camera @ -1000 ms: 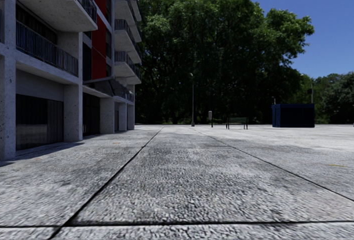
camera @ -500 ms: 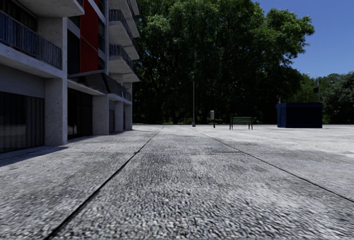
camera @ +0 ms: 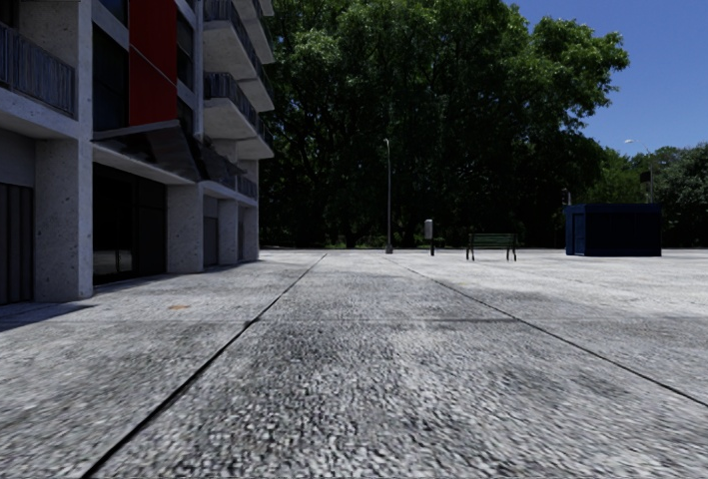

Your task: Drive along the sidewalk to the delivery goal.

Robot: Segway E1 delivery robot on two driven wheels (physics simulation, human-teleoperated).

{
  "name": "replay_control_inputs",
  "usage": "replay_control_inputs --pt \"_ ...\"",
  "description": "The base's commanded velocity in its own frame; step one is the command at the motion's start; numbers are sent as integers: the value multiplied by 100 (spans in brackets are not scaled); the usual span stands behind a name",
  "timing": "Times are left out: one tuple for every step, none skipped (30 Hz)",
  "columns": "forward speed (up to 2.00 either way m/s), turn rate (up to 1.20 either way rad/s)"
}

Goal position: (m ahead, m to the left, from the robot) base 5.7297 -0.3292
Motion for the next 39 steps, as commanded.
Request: replay_control_inputs --pt "200 0" --pt "200 0" --pt "200 0" --pt "200 0" --pt "200 0" --pt "200 0" --pt "200 0" --pt "200 0" --pt "200 0" --pt "200 0" --pt "200 0" --pt "200 0" --pt "200 0" --pt "200 0" --pt "200 0" --pt "200 0" --pt "200 0" --pt "200 0" --pt "200 0" --pt "200 0" --pt "200 0" --pt "200 0" --pt "200 0" --pt "200 0" --pt "200 0" --pt "200 0" --pt "200 0" --pt "200 0" --pt "200 0" --pt "200 0" --pt "200 0" --pt "200 0" --pt "200 0" --pt "200 0" --pt "200 0" --pt "200 0" --pt "200 0" --pt "200 0" --pt "200 0"
